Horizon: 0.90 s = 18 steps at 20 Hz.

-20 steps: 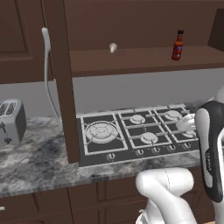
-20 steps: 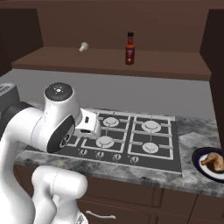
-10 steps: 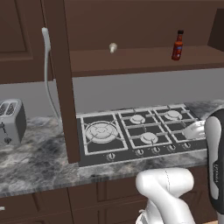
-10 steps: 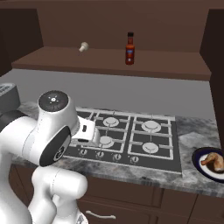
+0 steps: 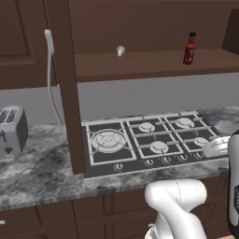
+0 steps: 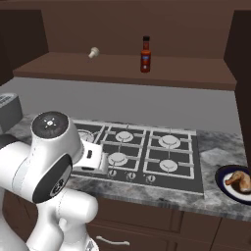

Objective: Pick the chicken drumstick from the plate and place it on the cutting board. Then pick the condiment bottle from the cabinet and place it next to the cutting board.

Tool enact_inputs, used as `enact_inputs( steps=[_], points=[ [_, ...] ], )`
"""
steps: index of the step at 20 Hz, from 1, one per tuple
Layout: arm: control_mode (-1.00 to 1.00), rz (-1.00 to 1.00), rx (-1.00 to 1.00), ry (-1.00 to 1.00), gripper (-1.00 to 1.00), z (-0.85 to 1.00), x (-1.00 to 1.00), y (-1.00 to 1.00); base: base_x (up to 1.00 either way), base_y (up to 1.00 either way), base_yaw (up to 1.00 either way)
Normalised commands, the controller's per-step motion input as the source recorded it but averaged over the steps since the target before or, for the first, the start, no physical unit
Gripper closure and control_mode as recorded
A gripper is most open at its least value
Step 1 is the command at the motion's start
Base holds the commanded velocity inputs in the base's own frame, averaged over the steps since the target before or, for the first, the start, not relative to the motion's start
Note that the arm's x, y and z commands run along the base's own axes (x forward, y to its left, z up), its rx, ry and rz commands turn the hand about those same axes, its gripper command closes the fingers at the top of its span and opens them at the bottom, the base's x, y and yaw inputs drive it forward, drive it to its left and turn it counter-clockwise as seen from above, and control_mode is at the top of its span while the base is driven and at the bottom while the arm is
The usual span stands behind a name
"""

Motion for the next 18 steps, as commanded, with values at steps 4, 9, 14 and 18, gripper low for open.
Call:
enact_inputs(
  steps=[4, 9, 14, 18],
  points=[
    [-1.00, 0.00, 0.00, -0.01, -1.00, 0.00, -0.06, 0.00, 0.00, 0.00, 0.00],
    [-1.00, 0.00, 0.00, 0.00, -1.00, 0.00, 0.00, 0.00, 0.00, 0.00, 0.00],
    [-1.00, 0.00, 0.00, 0.00, -1.00, 0.00, -0.03, 0.00, 0.00, 0.00, 0.00],
    [-1.00, 0.00, 0.00, 0.00, -1.00, 0.00, -0.27, -0.06, 0.00, 0.00, 0.00]
  ],
)
